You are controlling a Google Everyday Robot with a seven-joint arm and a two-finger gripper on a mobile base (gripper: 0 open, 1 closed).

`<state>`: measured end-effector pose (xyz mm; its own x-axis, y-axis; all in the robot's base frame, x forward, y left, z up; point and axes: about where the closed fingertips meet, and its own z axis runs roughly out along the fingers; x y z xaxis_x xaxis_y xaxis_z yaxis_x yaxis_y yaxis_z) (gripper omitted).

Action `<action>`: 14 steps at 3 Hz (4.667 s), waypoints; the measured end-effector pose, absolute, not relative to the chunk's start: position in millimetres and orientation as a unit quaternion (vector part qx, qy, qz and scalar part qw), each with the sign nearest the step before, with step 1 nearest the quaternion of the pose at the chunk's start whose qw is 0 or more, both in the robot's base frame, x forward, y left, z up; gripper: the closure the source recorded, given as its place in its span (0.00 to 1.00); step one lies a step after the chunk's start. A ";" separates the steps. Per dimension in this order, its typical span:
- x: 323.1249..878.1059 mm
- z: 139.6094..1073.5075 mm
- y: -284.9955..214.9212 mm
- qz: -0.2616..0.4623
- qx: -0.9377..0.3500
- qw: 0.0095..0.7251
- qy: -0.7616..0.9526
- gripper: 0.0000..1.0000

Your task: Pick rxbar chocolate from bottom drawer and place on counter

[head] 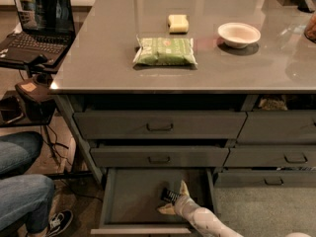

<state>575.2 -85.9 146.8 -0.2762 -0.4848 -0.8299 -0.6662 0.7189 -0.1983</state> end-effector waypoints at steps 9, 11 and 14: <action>611.8 107.4 -85.6 0.099 -0.392 0.400 0.823 0.42; 597.5 132.7 -83.1 0.078 -0.390 0.427 0.812 0.89; 557.2 249.9 -81.9 -0.069 -0.364 0.523 0.767 1.00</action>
Offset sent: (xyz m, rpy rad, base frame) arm 0.0436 0.0187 0.0088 -0.2307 0.1076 0.0290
